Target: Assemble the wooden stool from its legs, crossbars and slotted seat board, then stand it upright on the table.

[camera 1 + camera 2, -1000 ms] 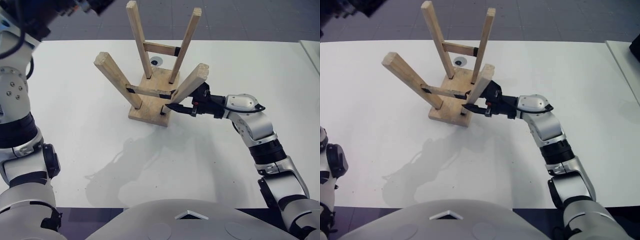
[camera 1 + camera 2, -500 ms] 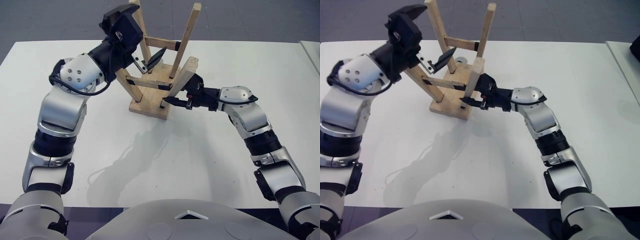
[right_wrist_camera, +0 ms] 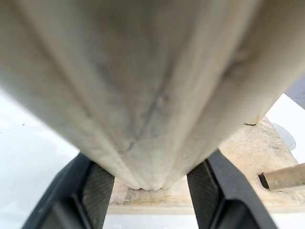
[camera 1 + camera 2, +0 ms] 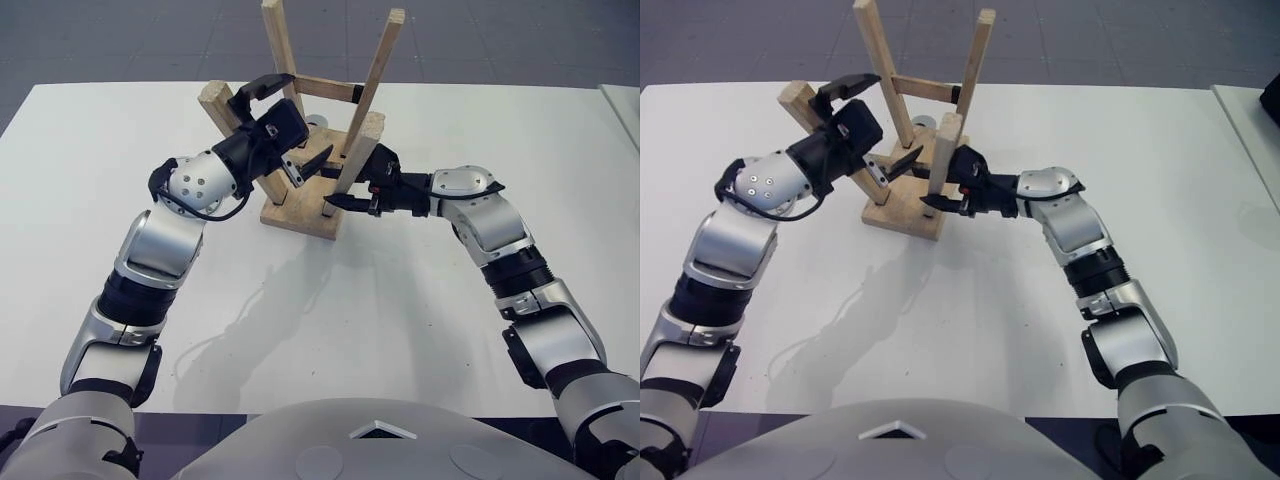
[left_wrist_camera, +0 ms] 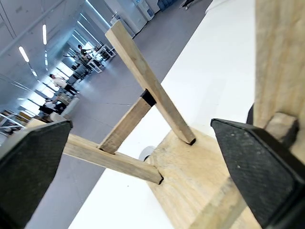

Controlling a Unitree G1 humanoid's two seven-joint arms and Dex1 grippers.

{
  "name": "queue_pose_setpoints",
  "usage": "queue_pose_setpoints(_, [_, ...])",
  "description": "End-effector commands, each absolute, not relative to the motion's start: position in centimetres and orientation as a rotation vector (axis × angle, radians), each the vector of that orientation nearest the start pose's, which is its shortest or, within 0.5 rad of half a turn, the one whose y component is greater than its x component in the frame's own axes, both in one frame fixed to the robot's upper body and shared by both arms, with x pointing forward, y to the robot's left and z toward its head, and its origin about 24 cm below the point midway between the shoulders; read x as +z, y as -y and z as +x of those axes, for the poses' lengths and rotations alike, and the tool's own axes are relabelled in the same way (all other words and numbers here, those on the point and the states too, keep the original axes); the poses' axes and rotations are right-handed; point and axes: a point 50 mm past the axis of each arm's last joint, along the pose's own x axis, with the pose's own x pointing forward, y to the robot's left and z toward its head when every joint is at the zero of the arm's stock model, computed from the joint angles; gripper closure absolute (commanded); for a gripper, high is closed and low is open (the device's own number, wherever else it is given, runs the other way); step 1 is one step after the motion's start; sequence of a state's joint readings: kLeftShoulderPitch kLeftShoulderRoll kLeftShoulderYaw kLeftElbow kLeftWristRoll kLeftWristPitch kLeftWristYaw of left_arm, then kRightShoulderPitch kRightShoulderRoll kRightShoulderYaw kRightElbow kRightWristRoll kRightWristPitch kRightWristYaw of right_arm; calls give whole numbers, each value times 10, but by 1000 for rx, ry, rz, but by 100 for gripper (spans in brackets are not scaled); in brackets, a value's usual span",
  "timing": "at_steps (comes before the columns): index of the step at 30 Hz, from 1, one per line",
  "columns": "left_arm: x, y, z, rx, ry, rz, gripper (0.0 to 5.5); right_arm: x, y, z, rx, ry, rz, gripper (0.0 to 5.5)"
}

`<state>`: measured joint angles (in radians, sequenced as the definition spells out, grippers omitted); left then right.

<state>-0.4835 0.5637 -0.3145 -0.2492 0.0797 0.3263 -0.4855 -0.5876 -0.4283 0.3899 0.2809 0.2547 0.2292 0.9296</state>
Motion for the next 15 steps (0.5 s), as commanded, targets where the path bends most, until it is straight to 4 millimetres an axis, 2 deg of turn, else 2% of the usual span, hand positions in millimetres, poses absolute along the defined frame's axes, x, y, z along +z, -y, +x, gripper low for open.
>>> queue_pose_setpoints(1, [135, -125, 292, -749, -18, 915, 10, 34, 136, 294, 1138, -594, -408, 346])
queue_pose_setpoints(6, [101, -127, 278, -831, -153, 1072, 10, 43, 134, 295, 1123, -556, -382, 346])
queue_pose_setpoints(8, [95, -129, 276, -816, -172, 1117, 10, 46, 133, 295, 1120, -559, -393, 346])
queue_pose_setpoints(11, [95, -128, 274, -794, -152, 1100, 10, 47, 134, 295, 1118, -601, -461, 346])
queue_pose_setpoints(15, [109, -123, 280, -728, -53, 1039, 10, 39, 141, 292, 1122, -711, -533, 346])
